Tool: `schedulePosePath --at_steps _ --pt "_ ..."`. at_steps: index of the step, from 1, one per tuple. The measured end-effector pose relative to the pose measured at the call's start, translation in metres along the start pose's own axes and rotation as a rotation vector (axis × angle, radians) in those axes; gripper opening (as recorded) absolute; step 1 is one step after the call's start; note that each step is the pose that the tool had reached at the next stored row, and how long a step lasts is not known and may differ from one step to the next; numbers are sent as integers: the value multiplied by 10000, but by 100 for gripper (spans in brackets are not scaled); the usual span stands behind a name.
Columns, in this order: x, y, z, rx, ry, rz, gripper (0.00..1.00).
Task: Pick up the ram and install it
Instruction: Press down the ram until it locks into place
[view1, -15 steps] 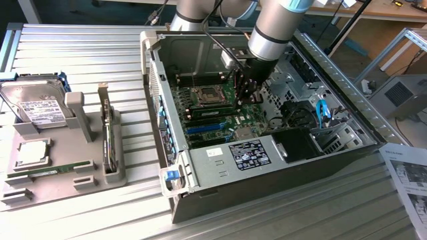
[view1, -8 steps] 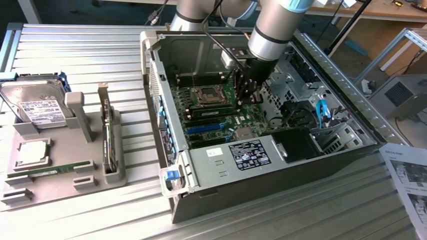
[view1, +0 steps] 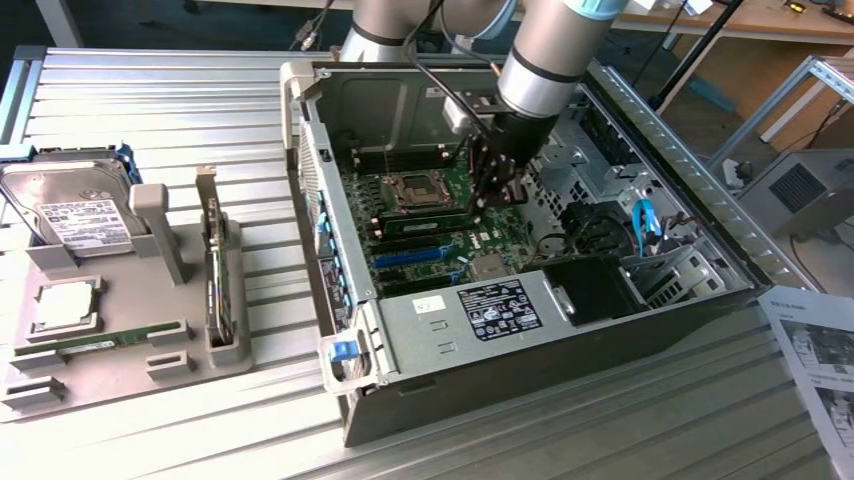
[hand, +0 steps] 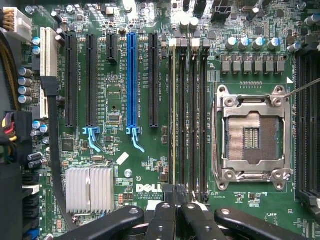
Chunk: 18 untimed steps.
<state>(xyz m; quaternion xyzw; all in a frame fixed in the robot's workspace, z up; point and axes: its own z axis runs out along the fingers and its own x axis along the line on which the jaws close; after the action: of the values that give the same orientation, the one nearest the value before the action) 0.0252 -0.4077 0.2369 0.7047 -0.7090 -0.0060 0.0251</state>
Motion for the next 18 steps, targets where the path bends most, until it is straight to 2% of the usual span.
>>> schedulePosePath --at_steps 9,18 --pt "2 4 -88 0 1 0 11" --pt "3 20 -94 -1 2 -1 11"
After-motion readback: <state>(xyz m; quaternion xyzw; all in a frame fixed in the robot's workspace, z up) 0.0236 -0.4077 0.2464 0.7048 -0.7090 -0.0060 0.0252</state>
